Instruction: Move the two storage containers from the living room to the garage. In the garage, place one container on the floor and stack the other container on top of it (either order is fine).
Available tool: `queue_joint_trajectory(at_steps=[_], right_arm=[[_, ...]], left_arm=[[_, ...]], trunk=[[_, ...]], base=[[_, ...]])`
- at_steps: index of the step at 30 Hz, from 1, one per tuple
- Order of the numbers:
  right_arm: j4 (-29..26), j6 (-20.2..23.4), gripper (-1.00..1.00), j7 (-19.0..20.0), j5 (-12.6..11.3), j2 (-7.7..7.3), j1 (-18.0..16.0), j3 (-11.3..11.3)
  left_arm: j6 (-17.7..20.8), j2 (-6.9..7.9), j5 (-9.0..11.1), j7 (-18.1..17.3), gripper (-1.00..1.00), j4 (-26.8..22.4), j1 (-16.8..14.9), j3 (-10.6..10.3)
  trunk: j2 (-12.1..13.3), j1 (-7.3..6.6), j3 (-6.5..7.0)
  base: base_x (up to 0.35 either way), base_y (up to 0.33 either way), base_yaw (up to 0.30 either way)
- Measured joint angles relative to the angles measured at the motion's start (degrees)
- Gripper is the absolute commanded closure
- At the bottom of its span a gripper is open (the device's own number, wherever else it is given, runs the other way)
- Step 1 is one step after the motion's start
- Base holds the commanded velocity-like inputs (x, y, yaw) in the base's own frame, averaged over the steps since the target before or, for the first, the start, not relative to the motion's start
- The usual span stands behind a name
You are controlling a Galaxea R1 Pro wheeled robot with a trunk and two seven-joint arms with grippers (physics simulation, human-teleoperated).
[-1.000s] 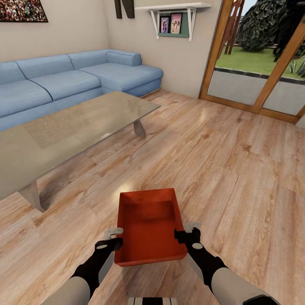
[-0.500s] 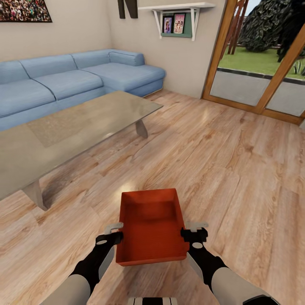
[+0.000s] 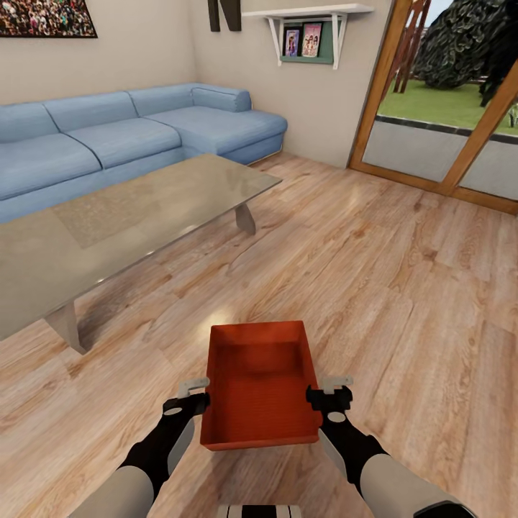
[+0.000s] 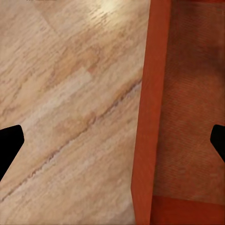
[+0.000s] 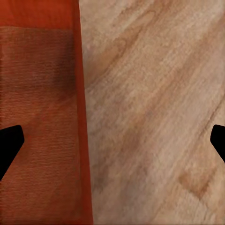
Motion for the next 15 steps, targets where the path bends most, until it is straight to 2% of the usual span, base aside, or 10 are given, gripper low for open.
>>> queue_joint_trajectory(at_steps=[3, 4, 6, 15], right_arm=[[0.31, -0.02, -1.0, 2.36, 0.04, -0.25, 0.0, 0.08], [0.63, -0.01, -1.0, 5.48, 0.15, -0.41, 0.0, 0.12], [0.81, 0.07, -1.0, 7.81, 0.28, -0.49, 0.0, 0.13], [0.96, 0.14, -1.0, 9.76, 0.34, -0.53, -0.01, 0.13]], left_arm=[[-0.02, -0.01, -0.04, -0.08, -1.0, 0.03, 0.0, -0.01], [-0.03, -0.02, -0.06, -0.1, -1.0, 0.05, 0.01, -0.05], [-0.07, -0.02, -0.07, -0.11, -1.0, 0.03, 0.0, -0.08], [-0.12, -0.02, -0.05, -0.01, -1.0, -0.07, -0.01, -0.16]], trunk=[[0.0, 0.0, 0.0], [0.0, 0.0, 0.0], [0.0, 0.0, 0.0], [0.0, 0.0, 0.0]], base=[[0.0, 0.0, 0.0], [0.0, 0.0, 0.0], [0.0, 0.0, 0.0], [0.015, -0.011, 0.0]])
